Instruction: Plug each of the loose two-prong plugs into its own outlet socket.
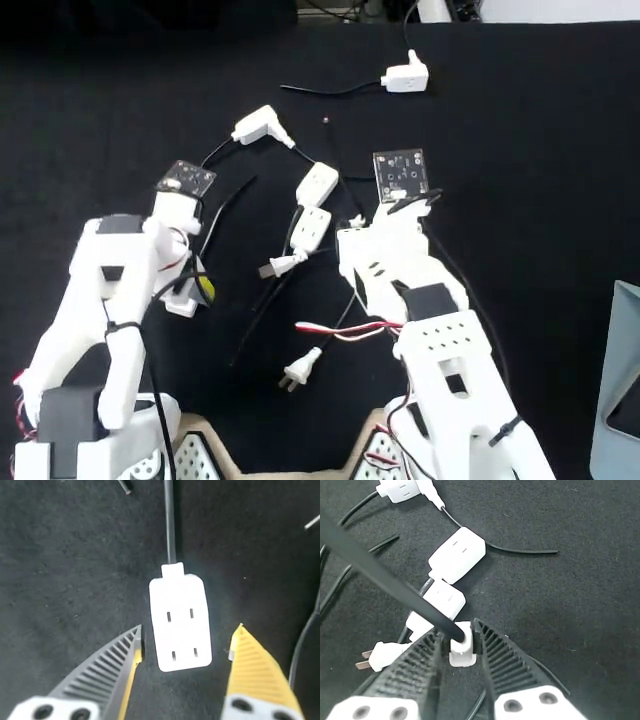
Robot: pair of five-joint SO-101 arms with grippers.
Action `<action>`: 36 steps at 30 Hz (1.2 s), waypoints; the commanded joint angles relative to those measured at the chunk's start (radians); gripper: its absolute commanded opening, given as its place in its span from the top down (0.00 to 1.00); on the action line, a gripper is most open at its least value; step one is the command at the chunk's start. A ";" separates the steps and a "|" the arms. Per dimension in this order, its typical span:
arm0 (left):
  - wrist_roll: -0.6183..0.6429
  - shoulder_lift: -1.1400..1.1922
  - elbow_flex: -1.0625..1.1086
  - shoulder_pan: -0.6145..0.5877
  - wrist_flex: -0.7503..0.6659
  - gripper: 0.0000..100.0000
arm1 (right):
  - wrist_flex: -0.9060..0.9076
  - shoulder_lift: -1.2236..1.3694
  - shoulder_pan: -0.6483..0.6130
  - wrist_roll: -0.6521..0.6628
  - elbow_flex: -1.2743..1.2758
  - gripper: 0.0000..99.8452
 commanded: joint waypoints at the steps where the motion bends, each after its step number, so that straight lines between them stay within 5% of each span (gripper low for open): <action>1: -0.008 -0.008 0.054 -0.001 -0.110 0.75 | -0.012 0.002 0.011 -0.009 -0.008 0.99; 8: -0.014 -0.020 0.206 0.073 -0.330 0.88 | -0.012 -0.004 0.015 -0.009 -0.008 0.99; 14: -0.020 -0.021 0.211 0.232 -0.338 0.90 | -0.012 -0.005 0.017 -0.005 -0.008 0.99; 20: -0.173 -0.021 0.209 0.317 -0.338 0.90 | -0.012 -0.005 0.017 -0.005 -0.008 0.99; 27: 0.023 -0.021 0.137 0.266 -0.327 0.71 | -0.012 -0.005 0.017 -0.003 -0.010 0.99; 36: 0.041 -0.078 -0.068 0.110 -0.034 0.70 | -0.012 -0.005 0.009 -0.002 -0.015 0.99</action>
